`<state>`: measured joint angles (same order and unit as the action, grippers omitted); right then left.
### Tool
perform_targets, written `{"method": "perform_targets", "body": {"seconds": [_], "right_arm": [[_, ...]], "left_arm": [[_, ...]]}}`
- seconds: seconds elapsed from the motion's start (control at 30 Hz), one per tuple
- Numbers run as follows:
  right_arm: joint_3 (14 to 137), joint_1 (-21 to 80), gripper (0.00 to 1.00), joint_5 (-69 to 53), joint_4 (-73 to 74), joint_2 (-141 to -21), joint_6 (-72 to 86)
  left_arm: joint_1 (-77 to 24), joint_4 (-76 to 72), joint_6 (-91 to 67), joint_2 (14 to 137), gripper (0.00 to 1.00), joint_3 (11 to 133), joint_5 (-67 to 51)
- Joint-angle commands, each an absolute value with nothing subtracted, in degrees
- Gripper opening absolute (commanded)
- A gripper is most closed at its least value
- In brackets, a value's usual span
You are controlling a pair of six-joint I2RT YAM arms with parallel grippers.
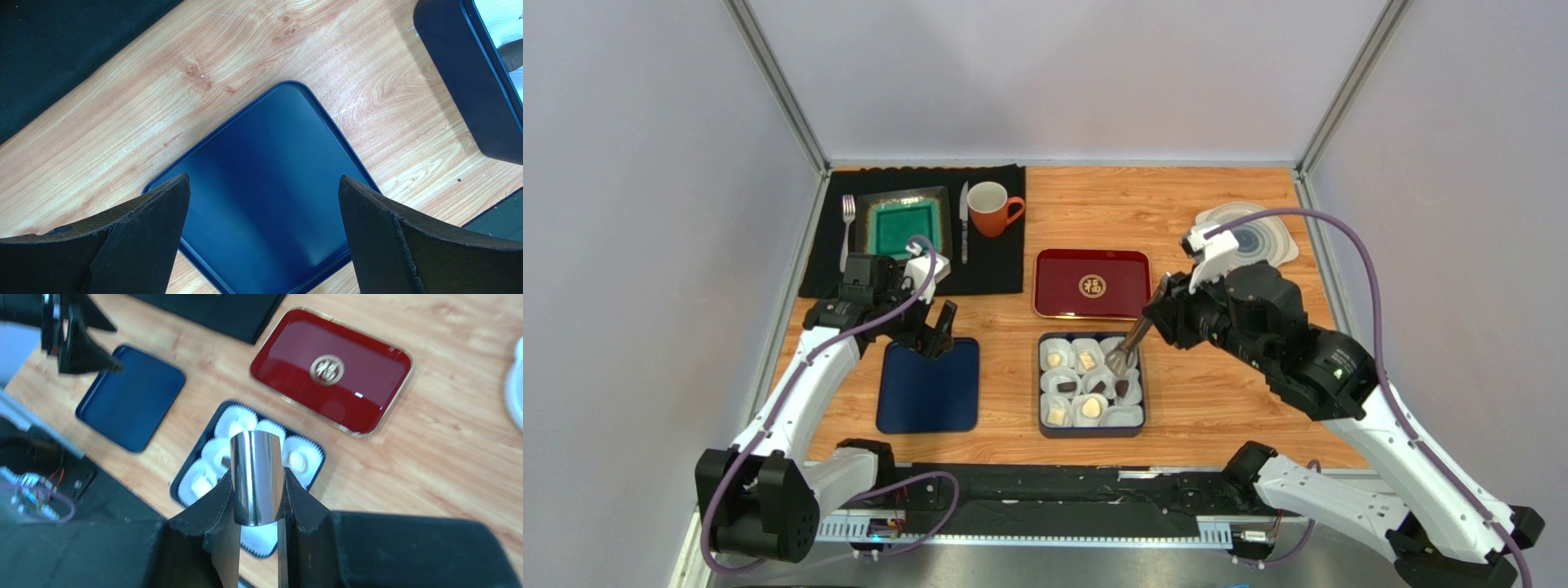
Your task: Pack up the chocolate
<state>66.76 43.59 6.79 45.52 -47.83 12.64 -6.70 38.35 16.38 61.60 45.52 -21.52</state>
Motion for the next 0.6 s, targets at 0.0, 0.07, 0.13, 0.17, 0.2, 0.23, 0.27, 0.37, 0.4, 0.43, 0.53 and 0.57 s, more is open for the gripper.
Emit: {"method": "perform_targets", "body": {"seconds": [0.0,0.07,0.13,0.17,0.2,0.23,0.27,0.37,0.4,0.43,0.53,0.57], "right_arm": [[66.01,47.10,0.01,6.68,50.36,-45.44,15.90],[65.83,48.42,0.01,6.68,51.59,-44.91,16.61],[65.57,49.30,0.01,6.68,52.20,-44.21,17.40],[65.48,49.57,0.01,6.51,52.64,-44.12,17.66],[65.30,49.74,0.01,6.24,52.91,-43.86,17.75],[65.22,50.18,0.01,6.33,53.17,-43.86,18.10],[65.04,50.36,0.01,6.24,53.35,-43.77,18.28],[64.07,51.33,0.02,6.33,53.35,-43.59,18.81],[63.81,51.50,0.02,6.33,53.18,-43.51,18.98],[63.20,51.76,0.02,6.33,52.65,-43.59,19.16],[62.06,52.64,0.03,6.42,51.51,-43.86,19.51],[61.88,52.82,0.04,6.68,51.33,-43.86,19.60]], "left_arm": [[-6.42,37.79,16.44,61.79,0.99,47.64,-22.24],[-6.42,38.05,16.35,61.70,0.99,47.90,-22.32],[-6.42,37.97,16.44,61.61,0.99,47.81,-22.24],[-6.42,37.97,16.44,61.52,0.99,47.81,-22.24],[-6.33,37.97,16.44,61.52,0.99,47.81,-22.24],[-6.42,37.97,16.44,61.52,0.99,47.81,-22.24],[-6.42,37.97,16.44,61.61,0.99,47.81,-22.24],[-6.42,38.06,16.43,61.61,0.99,47.90,-22.32],[-6.42,38.06,16.44,61.70,0.99,47.90,-22.41],[-6.42,37.97,16.44,61.70,0.99,47.90,-22.33],[-6.42,37.97,16.44,61.70,0.99,47.90,-22.33],[-6.42,37.97,16.44,61.70,0.99,47.99,-22.41]]}}
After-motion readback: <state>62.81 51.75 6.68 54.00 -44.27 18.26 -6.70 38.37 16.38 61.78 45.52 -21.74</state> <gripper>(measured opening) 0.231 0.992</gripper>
